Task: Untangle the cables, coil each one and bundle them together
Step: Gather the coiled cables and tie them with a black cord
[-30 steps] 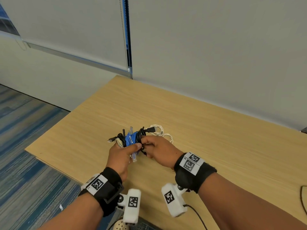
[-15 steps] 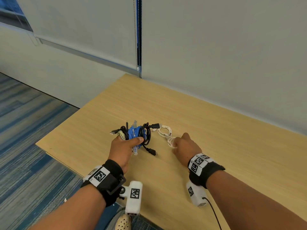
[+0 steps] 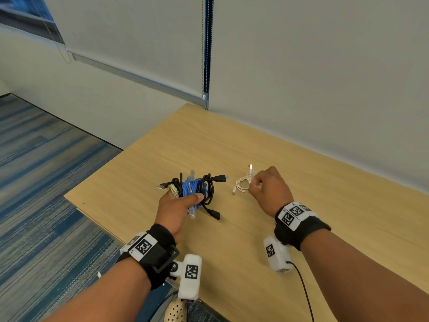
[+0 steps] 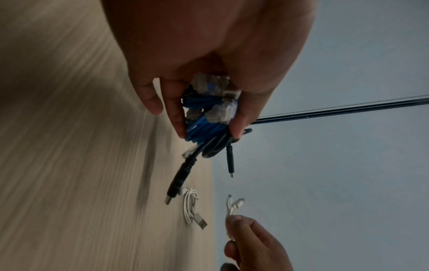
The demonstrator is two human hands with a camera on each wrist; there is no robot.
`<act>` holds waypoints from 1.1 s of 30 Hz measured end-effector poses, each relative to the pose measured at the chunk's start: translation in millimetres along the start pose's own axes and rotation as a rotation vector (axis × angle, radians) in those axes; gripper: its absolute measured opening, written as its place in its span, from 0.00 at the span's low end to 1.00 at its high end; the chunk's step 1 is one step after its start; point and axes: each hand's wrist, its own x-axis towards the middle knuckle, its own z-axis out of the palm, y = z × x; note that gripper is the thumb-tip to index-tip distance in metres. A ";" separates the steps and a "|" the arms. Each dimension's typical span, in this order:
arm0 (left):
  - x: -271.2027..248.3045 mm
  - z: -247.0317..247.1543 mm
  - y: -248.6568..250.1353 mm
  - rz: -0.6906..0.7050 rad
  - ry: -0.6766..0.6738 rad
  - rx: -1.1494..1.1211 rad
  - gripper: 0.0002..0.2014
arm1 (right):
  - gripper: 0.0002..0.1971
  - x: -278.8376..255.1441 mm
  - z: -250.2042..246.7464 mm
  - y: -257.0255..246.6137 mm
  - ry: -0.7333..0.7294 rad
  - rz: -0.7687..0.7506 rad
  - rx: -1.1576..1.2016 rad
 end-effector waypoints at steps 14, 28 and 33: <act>0.1 -1.7 -5.4 0.014 -0.028 0.003 0.18 | 0.14 17.2 29.2 -3.7 -0.297 -0.030 -0.474; -3.2 25.6 -17.6 -0.034 -0.070 0.085 0.31 | 0.11 -21.6 2.5 14.6 -0.278 0.058 -0.192; -5.1 43.5 -25.2 -0.047 -0.113 0.120 0.32 | 0.16 -44.4 -16.0 -2.1 -0.194 0.107 0.296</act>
